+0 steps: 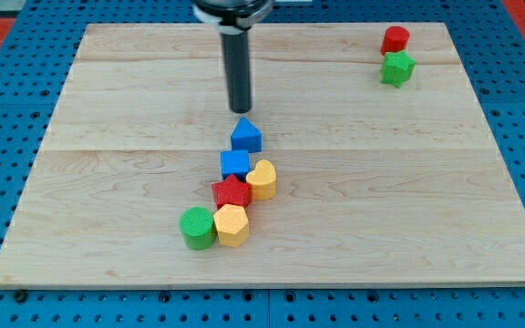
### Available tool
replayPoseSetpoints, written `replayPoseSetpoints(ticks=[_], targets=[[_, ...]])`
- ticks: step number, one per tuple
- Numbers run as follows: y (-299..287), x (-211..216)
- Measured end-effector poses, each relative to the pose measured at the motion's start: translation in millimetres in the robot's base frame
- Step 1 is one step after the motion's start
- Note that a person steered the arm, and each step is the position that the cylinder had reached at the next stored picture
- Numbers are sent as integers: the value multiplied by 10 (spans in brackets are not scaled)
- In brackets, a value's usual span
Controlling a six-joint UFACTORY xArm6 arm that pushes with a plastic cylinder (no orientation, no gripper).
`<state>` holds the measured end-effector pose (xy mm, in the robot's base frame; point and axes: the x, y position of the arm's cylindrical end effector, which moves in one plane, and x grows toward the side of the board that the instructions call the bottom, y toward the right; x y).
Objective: Slide the green star slightly left
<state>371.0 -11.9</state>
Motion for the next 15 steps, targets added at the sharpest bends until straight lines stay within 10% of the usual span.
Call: replayPoseSetpoints(ticks=[3, 6, 9, 12, 14, 15], targets=[[170, 550], [2915, -922], [961, -476], [2726, -789], [1090, -336], [1858, -333]])
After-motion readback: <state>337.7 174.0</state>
